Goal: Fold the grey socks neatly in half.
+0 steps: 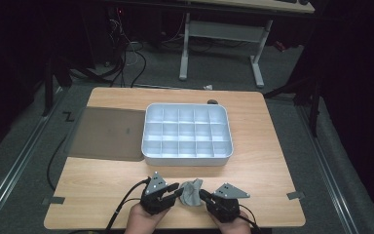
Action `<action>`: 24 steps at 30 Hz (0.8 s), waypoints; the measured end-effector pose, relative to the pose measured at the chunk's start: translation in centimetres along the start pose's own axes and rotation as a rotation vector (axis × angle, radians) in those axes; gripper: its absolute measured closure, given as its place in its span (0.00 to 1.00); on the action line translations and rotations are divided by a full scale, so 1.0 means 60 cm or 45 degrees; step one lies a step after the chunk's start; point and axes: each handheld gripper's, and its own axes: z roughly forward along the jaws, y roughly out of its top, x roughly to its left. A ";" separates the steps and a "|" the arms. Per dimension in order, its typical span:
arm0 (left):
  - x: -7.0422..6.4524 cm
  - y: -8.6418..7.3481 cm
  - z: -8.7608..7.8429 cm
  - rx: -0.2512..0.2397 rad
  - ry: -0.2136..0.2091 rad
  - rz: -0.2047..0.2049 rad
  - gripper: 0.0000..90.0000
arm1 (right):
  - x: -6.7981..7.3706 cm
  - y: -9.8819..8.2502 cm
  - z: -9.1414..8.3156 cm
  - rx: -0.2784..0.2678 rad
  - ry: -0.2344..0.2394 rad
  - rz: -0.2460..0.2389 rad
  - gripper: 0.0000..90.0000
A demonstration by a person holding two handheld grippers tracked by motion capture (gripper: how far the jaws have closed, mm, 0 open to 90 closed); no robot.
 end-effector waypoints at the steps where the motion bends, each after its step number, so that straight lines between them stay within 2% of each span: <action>1: 0.004 -0.002 0.002 0.015 -0.001 -0.014 0.80 | 0.000 0.000 0.000 -0.002 0.000 0.002 0.96; 8: 0.003 -0.009 0.018 0.109 -0.014 -0.024 0.84 | 0.001 0.001 -0.003 -0.010 0.002 0.003 0.96; 16: -0.005 -0.005 0.028 0.127 -0.058 -0.003 0.85 | 0.000 0.002 -0.003 -0.010 -0.002 -0.004 0.95; 24: -0.015 -0.002 0.039 0.146 -0.084 0.043 0.87 | -0.002 0.003 -0.003 -0.006 -0.010 -0.004 0.95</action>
